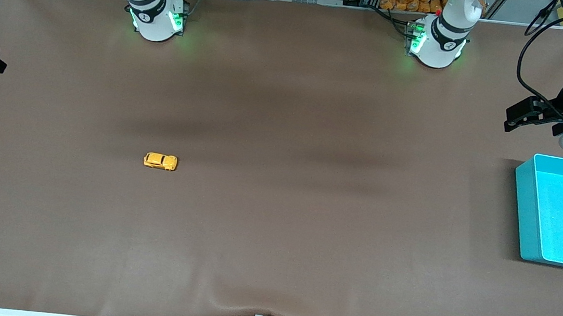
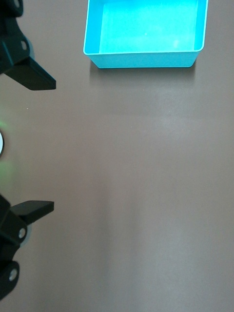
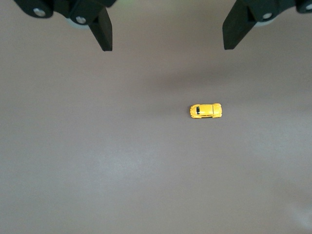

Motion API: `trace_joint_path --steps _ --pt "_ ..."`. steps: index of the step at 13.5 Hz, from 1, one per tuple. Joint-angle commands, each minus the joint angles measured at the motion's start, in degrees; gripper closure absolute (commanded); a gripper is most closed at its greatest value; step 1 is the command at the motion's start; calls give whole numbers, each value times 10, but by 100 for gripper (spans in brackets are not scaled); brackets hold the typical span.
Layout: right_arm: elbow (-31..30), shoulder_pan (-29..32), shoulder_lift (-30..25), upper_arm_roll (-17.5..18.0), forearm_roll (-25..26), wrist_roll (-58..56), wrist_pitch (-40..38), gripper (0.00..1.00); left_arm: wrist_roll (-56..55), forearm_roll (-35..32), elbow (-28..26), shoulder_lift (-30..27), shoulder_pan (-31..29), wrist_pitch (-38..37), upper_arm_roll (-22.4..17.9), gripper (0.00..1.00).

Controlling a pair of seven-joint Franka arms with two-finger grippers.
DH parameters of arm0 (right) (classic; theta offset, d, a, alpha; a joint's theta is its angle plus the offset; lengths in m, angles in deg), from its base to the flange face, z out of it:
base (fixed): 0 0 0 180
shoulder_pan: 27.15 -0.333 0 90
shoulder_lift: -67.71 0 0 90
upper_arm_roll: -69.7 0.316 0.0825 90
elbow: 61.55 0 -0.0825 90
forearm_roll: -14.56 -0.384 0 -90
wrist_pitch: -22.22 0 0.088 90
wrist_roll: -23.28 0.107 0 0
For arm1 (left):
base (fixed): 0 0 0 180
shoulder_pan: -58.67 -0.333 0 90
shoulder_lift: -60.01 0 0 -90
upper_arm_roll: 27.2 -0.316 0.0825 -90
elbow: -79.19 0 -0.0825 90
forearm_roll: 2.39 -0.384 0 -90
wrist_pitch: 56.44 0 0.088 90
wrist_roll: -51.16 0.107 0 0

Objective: Wind and store yellow beetle car

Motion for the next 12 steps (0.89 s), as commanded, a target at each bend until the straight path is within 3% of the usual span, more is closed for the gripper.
trace_joint_path --steps 1,10,12 --pt "-21 8 -21 12 12 -2 20 0 10 10 0 -5 0 5 -2 0" --pt "-22 -7 -5 13 23 -1 20 0 11 10 0 -6 -1 8 -4 0" --pt "-20 -38 10 13 22 0 22 0 11 11 1 -5 -3 10 -6 0"
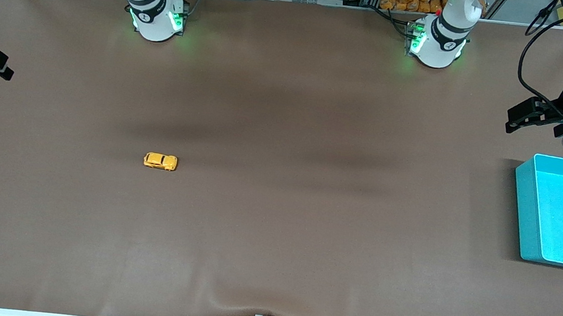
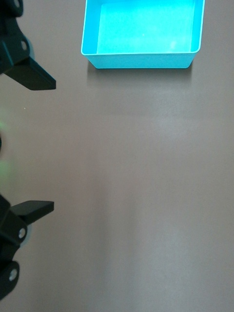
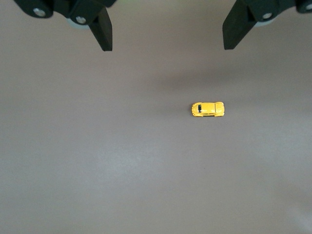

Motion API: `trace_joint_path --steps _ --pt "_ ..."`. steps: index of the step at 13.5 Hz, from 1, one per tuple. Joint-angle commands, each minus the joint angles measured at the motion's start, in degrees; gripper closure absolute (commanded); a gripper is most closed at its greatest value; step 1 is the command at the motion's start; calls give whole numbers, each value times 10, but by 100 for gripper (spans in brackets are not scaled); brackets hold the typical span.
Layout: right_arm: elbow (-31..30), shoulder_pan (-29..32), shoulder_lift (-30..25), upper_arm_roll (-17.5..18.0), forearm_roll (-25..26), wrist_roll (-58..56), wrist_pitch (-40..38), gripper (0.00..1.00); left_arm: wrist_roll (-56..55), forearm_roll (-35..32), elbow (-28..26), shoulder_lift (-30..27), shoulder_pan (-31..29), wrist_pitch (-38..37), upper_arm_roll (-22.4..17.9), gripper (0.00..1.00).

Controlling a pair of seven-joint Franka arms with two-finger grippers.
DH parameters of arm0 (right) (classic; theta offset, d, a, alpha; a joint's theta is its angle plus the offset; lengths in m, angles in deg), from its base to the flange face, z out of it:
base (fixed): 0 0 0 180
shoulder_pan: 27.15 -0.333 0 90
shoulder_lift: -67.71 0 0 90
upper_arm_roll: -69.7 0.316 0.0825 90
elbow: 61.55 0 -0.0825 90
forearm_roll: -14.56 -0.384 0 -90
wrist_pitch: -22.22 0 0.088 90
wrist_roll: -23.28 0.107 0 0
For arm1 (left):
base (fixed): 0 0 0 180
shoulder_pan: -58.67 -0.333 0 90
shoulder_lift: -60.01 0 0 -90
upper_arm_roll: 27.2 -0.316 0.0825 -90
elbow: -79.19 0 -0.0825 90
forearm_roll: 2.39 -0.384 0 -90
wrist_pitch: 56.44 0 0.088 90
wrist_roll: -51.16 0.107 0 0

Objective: Wind and store yellow beetle car

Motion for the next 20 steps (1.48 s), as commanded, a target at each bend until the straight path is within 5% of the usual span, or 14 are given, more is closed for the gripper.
trace_joint_path --steps 1,10,14,20 --pt "-4 -46 21 1 6 3 5 0 11 15 -1 -2 -3 4 -5 0" --pt "-36 -222 124 -1 35 -1 91 0 10 16 -2 -1 -10 19 -5 0" --pt "-98 -240 154 2 43 -4 158 0 11 16 -3 -1 -10 19 -5 0" --pt "-116 -248 215 2 29 -236 240 0 10 14 -2 -9 -10 5 -5 0"
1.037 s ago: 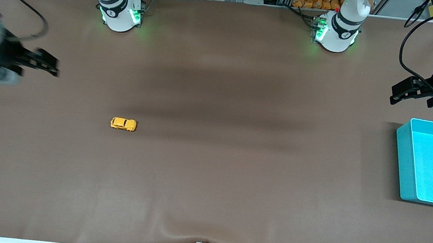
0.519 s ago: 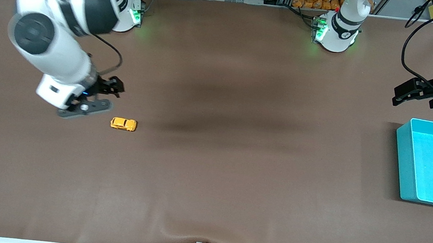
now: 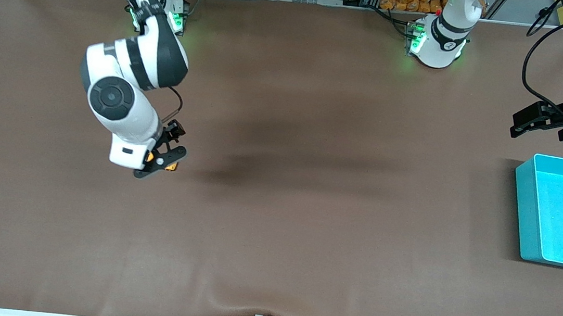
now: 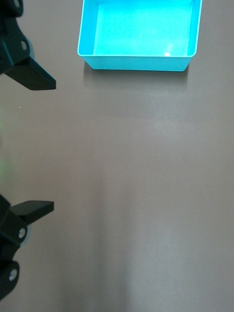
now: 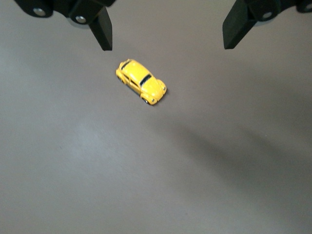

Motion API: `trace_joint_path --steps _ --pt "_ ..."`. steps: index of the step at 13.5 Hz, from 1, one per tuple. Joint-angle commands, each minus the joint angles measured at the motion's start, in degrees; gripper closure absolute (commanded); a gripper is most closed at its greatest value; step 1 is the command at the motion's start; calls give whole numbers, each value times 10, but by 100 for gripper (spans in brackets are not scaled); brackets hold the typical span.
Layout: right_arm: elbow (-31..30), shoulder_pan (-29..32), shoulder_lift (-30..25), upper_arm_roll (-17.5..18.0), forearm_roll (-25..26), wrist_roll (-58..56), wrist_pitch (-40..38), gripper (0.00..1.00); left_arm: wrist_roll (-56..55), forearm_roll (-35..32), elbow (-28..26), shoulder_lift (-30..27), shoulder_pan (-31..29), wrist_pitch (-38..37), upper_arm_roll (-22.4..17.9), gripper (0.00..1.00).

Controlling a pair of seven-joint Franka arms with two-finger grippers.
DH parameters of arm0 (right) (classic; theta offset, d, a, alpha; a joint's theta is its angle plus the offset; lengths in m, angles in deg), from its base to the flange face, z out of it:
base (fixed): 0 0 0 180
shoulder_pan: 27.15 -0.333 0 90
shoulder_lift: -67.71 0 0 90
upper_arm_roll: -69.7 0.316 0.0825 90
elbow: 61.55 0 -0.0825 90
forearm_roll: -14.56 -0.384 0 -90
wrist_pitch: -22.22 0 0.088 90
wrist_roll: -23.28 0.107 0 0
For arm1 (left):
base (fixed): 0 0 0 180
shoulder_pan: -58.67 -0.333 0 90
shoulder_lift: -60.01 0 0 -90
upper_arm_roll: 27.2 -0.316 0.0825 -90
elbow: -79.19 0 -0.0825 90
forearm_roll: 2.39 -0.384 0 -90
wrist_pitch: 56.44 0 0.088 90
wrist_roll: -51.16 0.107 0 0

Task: Wind and store yellow beetle car
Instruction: 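Reach the right gripper down over the yellow beetle car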

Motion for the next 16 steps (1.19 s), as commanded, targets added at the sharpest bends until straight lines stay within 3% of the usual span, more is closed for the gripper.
trace_joint_path --steps 1,13,16 --pt "-1 -14 8 -4 -3 -62 4 0 10 16 0 -11 -4 -16 -1 0" --pt "-50 -65 -1 -4 5 -190 9 0 12 15 0 -13 -25 -32 -2 0" --pt "-110 -55 -11 -7 6 -259 83 0 12 13 0 -13 -25 -34 -3 0"
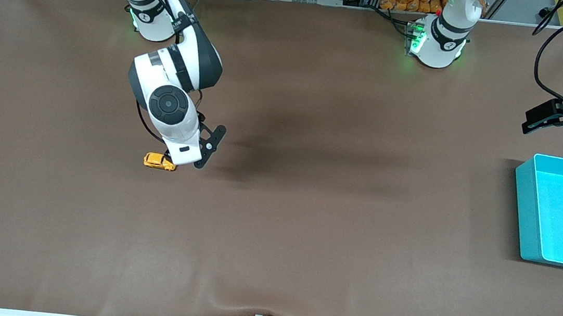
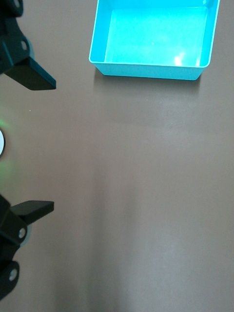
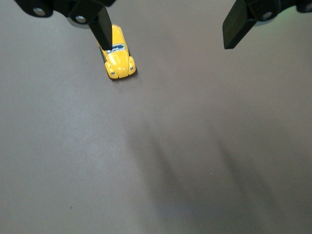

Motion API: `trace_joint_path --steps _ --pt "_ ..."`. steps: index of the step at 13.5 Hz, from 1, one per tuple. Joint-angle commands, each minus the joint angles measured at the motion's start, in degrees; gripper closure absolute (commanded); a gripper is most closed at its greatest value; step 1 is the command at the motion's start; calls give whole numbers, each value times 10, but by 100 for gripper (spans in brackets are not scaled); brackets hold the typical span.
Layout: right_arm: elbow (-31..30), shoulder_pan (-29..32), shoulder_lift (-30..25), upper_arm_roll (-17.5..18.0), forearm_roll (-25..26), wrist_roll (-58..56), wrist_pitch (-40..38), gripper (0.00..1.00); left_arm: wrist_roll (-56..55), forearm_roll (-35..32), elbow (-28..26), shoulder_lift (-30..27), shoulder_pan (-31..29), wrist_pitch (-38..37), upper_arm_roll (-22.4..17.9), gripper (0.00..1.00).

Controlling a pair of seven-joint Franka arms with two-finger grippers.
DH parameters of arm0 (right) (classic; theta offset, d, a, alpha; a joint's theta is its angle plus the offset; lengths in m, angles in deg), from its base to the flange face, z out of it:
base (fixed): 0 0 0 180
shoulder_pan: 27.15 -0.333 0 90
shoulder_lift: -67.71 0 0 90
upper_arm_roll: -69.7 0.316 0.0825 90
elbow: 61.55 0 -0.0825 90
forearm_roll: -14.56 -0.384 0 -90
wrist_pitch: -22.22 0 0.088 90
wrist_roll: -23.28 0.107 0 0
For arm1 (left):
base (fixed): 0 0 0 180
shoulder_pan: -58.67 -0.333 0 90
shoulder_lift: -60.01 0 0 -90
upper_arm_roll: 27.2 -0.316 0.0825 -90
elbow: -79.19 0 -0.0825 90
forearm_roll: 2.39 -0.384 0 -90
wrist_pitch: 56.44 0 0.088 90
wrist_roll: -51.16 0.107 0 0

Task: Wind and store yellow beetle car
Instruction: 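Reach the right gripper down over the yellow beetle car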

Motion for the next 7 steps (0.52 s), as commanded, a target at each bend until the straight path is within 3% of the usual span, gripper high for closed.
trace_joint_path --steps 1,4,7 --pt "-82 16 -29 -6 8 -83 73 0 11 11 -1 -9 -3 -11 -1 0" --pt "-131 61 -28 -7 9 -177 138 0 11 11 -2 -7 -3 -11 -1 0" --pt "-139 83 -25 -7 13 -238 154 0 11 11 -2 -8 -3 -11 -1 0"
